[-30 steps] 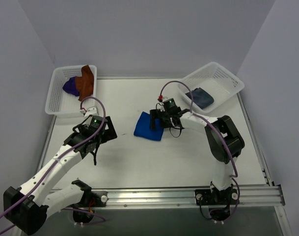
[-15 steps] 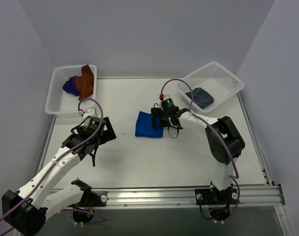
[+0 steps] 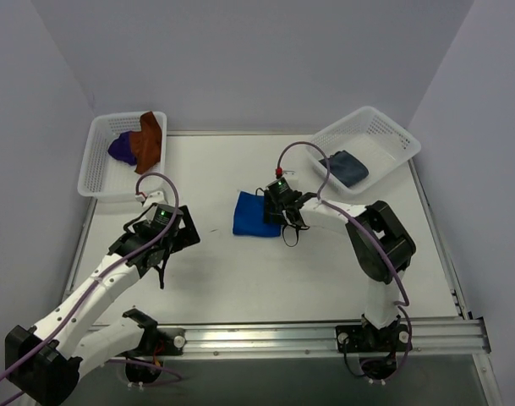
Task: Fold and stack the towels
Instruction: Neatly place the folded towel into the bin
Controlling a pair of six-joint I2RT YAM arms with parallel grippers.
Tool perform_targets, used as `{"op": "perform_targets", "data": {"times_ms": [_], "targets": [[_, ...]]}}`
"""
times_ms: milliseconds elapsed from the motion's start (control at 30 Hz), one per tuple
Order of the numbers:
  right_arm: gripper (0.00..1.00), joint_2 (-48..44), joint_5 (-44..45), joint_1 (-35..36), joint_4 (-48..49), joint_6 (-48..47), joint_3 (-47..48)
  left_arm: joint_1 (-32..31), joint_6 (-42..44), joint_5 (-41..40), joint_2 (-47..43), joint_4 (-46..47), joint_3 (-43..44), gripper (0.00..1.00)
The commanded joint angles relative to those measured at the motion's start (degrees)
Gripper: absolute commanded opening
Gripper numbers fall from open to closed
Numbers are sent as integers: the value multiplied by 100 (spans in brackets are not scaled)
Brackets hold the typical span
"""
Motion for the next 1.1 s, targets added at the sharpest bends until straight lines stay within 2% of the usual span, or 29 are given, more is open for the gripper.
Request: {"op": "perform_targets", "data": {"times_ms": [0,67,100,167,200,267,300,400,533,633,767,1067], "targets": [[51,295,431,42,-410,288,200,41,-65,51,-86,81,34,94],[43,418,432,42,-411,314,209,41,-65,60,-69,90,16,94],[34,480,406,42,-394,297,218,41,-65,60,-60,90,7,94],[26,515,397,42,-385,227,226,59,-65,52,-51,73,7,94],[17,524,380,51,-359,113,226,59,-65,43,-60,73,7,94],[9,498,248,51,-350,-97,244,77,-74,52,-69,64,7,94],[0,463,204,69,-254,-273,235,77,-74,52,-86,55,16,94],[0,166,273,121,-157,-1370,279,85,-109,78,-104,-24,60,94],[0,-213,1133,410,-7,-3932,244,85,-135,-36,-148,-94,69,94],[0,-380,1320,324,-95,-4972,358,103,-153,-63,-130,-68,86,94],[0,-679,1127,175,-156,-5923,393,120,-30,-150,54,-103,287,94],[0,-768,1056,-511,-666,-6831,1104,226,111,-467,160,-147,464,94]]}}
